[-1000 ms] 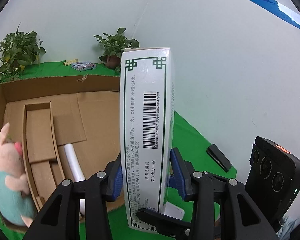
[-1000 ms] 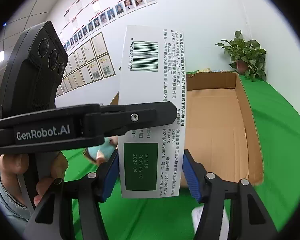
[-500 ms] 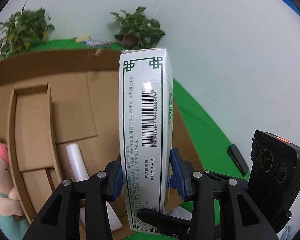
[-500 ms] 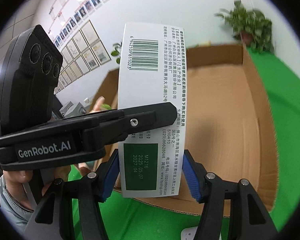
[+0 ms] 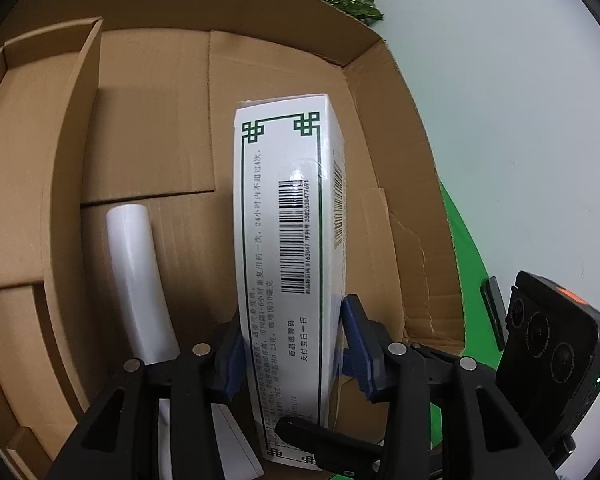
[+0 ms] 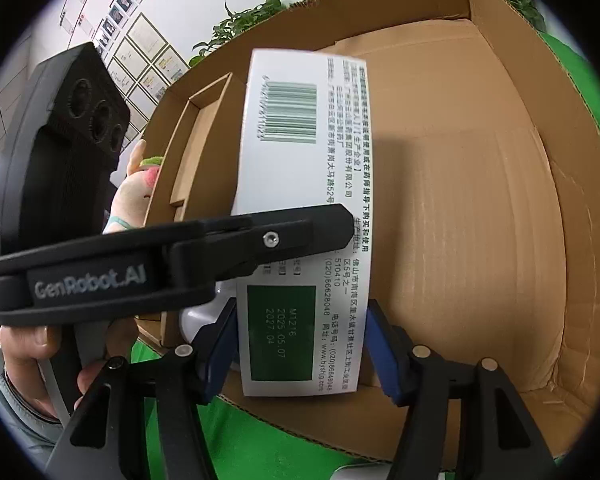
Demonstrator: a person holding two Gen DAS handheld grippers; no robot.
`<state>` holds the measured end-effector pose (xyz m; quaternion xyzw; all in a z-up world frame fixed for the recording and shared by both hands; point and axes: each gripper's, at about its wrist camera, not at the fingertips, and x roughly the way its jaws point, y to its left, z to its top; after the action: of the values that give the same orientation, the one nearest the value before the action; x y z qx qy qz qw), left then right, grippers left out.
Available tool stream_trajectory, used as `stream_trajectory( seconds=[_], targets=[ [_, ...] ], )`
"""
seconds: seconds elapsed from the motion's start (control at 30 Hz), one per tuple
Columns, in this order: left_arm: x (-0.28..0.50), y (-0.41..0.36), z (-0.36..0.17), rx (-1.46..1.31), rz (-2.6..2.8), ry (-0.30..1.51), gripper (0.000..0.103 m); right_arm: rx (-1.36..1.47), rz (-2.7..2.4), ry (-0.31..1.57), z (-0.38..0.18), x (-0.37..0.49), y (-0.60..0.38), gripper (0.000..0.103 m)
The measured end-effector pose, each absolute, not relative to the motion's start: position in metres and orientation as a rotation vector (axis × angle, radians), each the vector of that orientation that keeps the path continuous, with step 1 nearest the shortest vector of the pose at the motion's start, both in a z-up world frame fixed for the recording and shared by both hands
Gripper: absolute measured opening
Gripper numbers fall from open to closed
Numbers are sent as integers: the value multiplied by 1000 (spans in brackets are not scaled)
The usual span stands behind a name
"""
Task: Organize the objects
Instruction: 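Lower the medicine box upright into the box beside the hair dryer, then release the medicine box with the left gripper and withdraw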
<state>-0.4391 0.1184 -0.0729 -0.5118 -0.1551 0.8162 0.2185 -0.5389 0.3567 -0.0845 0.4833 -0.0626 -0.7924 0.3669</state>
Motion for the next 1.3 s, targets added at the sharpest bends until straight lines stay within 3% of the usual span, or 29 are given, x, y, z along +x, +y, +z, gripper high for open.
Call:
stream_trajectory(
  seconds=[0.23, 0.83, 1.3],
  targets=[
    [-436, 118, -65, -1457, 2300, -408, 46, 1243, -2074, -97, -85, -530, 350, 59],
    [-377, 72, -26, -1261, 2474, -340, 46, 1345, -2205, 54, -85, -527, 325, 60],
    [-323, 51, -26, -1202, 2549, -320, 46, 1369, -2265, -4, -85, -521, 341, 65]
  ],
)
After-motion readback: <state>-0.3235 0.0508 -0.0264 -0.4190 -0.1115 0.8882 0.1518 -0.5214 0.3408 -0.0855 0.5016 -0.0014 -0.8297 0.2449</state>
